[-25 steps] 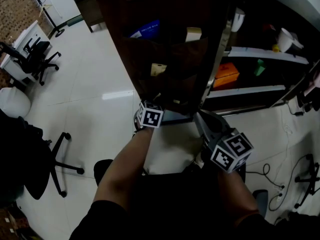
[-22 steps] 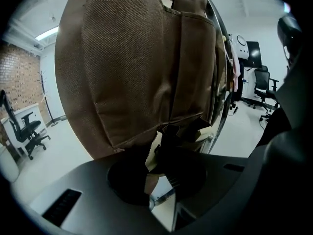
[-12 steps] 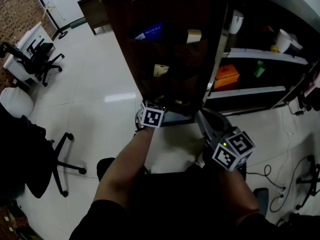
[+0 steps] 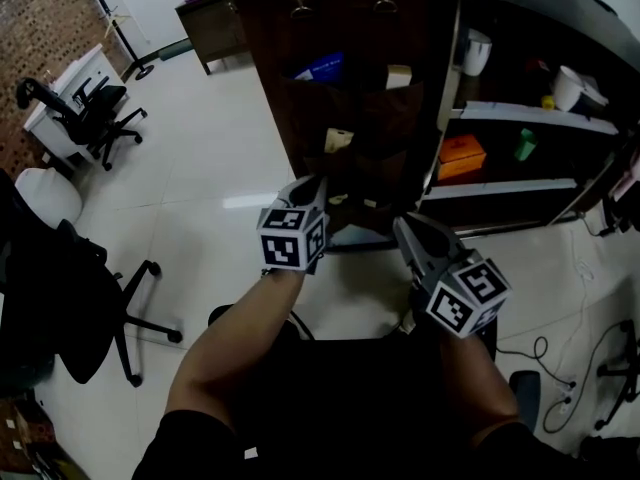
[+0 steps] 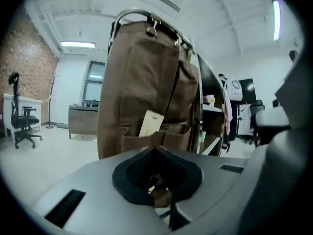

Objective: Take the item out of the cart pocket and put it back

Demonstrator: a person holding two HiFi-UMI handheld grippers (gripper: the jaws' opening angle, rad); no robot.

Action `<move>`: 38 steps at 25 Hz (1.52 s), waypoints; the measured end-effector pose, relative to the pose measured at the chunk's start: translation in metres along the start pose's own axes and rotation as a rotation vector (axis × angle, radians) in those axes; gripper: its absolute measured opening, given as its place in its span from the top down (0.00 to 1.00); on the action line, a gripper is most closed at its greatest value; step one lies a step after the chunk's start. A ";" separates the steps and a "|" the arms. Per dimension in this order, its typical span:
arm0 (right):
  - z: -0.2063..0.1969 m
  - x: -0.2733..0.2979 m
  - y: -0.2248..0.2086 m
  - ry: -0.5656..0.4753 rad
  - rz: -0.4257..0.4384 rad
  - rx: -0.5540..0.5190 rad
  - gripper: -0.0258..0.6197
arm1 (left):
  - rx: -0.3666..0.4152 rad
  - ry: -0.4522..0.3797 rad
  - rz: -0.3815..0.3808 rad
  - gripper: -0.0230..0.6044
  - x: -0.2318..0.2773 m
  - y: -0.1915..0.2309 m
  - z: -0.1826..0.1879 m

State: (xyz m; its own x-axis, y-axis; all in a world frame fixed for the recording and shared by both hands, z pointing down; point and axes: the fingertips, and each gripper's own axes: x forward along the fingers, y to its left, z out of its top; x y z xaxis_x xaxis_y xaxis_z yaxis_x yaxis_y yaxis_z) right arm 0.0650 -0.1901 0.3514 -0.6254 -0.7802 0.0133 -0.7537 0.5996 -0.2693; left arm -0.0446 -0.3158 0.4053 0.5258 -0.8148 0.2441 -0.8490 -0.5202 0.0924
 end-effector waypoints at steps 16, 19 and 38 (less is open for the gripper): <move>0.020 -0.022 0.047 -0.021 0.042 -0.072 0.94 | 0.117 -0.279 -0.078 0.94 -0.172 -0.096 0.062; 0.015 -0.018 0.049 -0.004 0.035 -0.089 0.94 | 0.105 -0.269 -0.069 0.94 -0.169 -0.095 0.047; -0.002 -0.011 0.052 0.033 0.015 -0.133 0.94 | 0.082 -0.234 -0.088 0.94 -0.155 -0.089 0.021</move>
State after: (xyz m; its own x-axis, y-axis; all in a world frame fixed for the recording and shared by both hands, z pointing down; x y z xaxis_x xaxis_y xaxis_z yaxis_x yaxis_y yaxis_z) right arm 0.0321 -0.1500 0.3396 -0.6413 -0.7661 0.0428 -0.7631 0.6310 -0.1397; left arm -0.0497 -0.1486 0.3384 0.6028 -0.7978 0.0075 -0.7977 -0.6026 0.0225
